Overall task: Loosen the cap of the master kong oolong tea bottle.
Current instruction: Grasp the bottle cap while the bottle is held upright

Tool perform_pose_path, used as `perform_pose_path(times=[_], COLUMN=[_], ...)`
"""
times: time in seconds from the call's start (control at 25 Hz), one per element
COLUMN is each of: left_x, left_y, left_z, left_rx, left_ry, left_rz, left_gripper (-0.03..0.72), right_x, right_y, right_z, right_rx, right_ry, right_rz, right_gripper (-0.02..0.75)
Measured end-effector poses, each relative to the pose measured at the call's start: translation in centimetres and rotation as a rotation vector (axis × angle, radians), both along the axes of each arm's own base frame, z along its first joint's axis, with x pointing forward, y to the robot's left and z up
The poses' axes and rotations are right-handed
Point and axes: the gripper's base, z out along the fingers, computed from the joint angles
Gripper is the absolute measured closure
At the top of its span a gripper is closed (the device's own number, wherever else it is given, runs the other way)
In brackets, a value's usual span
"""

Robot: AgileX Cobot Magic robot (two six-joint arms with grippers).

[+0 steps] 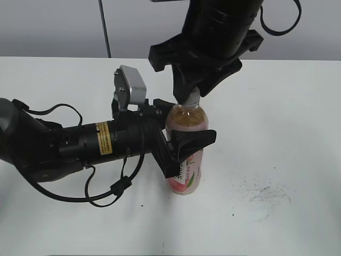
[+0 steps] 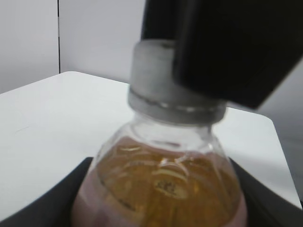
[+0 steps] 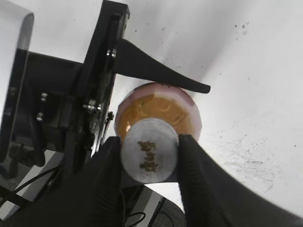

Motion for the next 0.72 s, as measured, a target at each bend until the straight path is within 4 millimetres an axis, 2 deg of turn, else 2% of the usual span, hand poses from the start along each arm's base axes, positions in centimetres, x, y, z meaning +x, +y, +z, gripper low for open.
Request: perform_pose_path(times=[0.08, 0.4, 0.72], left_x=[0.0, 0.0, 0.06], left_y=[0.0, 0.0, 0.01], left_z=[0.0, 0.0, 0.02], left_rx=[0.0, 0.0, -0.002], left_ry=[0.0, 0.0, -0.001], left_rz=[0.0, 0.0, 0.006], left_gripper=[0.24, 0.24, 0.24], right_x=[0.03, 0.03, 0.03], right_y=[-0.04, -0.04, 0.03], right_z=[-0.01, -0.01, 0.0], right_rx=[-0.005, -0.014, -0.051], right_ry=[-0.005, -0.023, -0.116], right_rz=[0.004, 0.067, 0.397], right_gripper=[0.468, 0.467, 0.467])
